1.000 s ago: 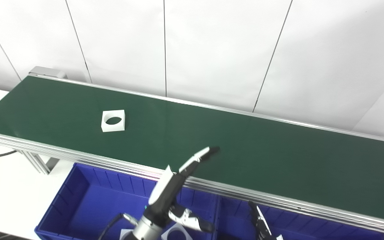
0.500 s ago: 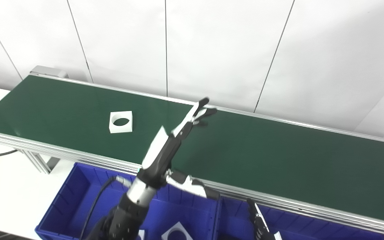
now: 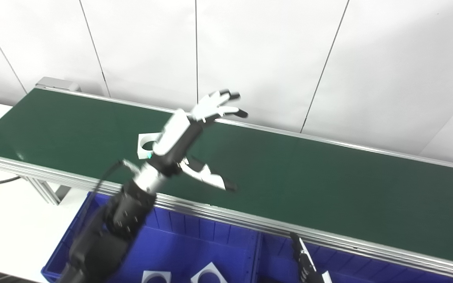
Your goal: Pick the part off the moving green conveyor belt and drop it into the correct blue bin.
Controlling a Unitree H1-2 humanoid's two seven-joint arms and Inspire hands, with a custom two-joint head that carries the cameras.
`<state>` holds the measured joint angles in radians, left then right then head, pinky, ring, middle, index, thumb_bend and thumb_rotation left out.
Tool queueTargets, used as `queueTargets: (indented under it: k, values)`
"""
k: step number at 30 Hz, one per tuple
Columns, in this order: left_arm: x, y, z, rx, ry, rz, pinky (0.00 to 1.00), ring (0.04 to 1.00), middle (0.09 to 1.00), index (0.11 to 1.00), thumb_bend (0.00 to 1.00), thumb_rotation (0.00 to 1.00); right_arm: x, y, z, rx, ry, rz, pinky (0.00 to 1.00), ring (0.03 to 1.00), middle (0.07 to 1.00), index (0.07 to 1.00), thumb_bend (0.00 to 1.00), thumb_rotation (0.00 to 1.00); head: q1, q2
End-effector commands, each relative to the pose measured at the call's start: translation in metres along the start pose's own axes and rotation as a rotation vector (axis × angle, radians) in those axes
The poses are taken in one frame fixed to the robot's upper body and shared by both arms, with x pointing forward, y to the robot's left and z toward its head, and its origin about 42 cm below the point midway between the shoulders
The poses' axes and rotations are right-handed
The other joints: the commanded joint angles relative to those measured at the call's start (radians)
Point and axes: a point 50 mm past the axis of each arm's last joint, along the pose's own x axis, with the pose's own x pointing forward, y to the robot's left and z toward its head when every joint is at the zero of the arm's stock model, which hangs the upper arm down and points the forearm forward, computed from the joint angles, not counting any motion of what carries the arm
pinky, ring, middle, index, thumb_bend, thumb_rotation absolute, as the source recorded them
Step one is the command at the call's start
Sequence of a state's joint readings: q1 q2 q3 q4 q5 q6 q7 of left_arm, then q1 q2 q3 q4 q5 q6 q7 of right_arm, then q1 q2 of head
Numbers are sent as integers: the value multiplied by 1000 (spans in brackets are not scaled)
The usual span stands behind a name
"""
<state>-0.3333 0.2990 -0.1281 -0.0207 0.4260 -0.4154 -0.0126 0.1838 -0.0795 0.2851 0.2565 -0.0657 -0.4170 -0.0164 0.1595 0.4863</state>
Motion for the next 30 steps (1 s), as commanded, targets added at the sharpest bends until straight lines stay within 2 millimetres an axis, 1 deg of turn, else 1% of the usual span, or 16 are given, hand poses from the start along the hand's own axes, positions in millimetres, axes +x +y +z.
queueTargets:
  k: [1,3,7,9,13,18,19,22,25,29,30]
  values:
    - [14,21,2,72,-55,-4,1000,950,918,729,1000,491,7,2,10,6,-78,-5,1000,1000,999,971,1000,1000,3,1]
    - [19,31,-4,117,-51,-33,1000,933,907,734,1000,474,7,2,9,5,-77,-5,1000,1000,1000,973,1000,1000,5,0]
    - [28,50,-18,239,-50,-101,995,918,902,789,1000,502,7,1,9,-2,-75,-4,1000,1000,1000,972,1000,1000,6,-3]
    - [33,54,-25,258,-49,-122,994,917,902,803,1000,492,7,0,8,-4,-73,-4,1000,1000,1000,973,997,1000,11,-8]
    - [45,62,-38,311,-40,-158,949,891,884,801,1000,444,5,-2,7,4,-68,-3,1000,1000,1000,976,1000,1000,15,-7]
    - [63,75,-55,384,-13,-213,946,896,887,812,1000,445,4,-1,8,-5,-72,0,1000,1000,998,976,994,1000,11,-6]
    - [65,77,-57,388,-8,-219,948,891,883,817,1000,420,4,0,8,-6,-73,0,1000,1000,999,976,990,1000,10,-5]
    - [70,82,-66,397,11,-230,945,884,879,830,1000,404,4,1,9,-8,-75,2,1000,1000,1000,977,992,1000,10,-5]
    - [73,85,-76,402,38,-232,917,870,871,837,1000,417,4,2,9,-6,-76,-2,1000,997,1000,975,999,1000,6,-8]
    - [74,84,-88,401,79,-248,893,856,860,838,1000,394,5,3,9,-2,-76,-2,1000,1000,1000,974,1000,1000,5,-11]
    - [74,83,-91,401,95,-261,900,869,875,872,1000,396,5,4,9,-2,-76,-2,1000,999,1000,973,1000,1000,5,-12]
